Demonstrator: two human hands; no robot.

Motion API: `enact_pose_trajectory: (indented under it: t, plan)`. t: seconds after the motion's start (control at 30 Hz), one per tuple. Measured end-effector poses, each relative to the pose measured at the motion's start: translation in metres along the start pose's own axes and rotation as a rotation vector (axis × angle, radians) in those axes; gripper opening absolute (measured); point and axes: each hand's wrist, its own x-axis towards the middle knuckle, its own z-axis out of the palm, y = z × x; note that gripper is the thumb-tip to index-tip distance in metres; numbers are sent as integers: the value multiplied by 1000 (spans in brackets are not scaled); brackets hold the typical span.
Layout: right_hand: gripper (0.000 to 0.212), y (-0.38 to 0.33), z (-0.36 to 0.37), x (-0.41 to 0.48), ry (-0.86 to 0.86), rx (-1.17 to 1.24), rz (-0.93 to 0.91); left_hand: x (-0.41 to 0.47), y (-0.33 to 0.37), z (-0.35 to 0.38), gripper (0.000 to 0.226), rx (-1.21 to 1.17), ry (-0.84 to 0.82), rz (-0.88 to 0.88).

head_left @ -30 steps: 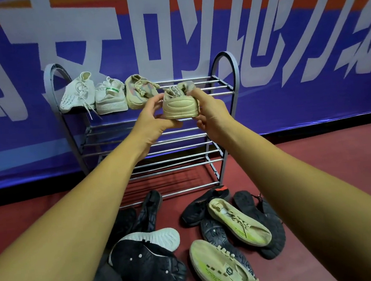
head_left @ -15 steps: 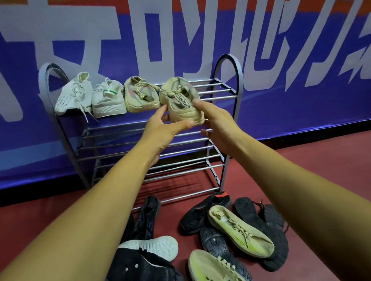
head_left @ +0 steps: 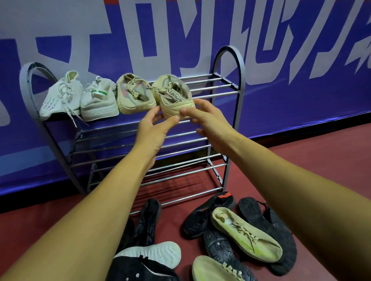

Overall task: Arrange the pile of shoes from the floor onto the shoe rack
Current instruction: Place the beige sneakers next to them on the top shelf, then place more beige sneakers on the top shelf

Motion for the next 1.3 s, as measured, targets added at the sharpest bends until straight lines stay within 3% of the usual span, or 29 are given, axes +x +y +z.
enact_pose_trajectory:
  t: [0.17, 0.3, 0.47, 0.6, 0.97, 1.13, 1.3]
  plan:
    - [33, 5, 8, 10, 3, 61, -46, 3, 1, 4, 39, -11, 6, 23]
    - [44, 9, 14, 17, 84, 112, -28, 7, 1, 14, 33, -101, 84, -24]
    - [38, 21, 22, 27, 160, 102, -82, 14, -7, 27, 46, -163, 261, -83]
    - [46, 28, 32, 34, 250, 64, -96, 19, -8, 36, 48, -216, 366, -118]
    - [54, 37, 27, 35, 277, -81, -94, 22, -24, 45, 42, -101, 569, 17]
    - [53, 78, 3, 26, 223, -265, 57, 12, -53, 38, 34, 90, 386, 44]
    - [62, 116, -37, 10, 76, -526, 157, -1, -109, 45, 23, 346, 120, -222]
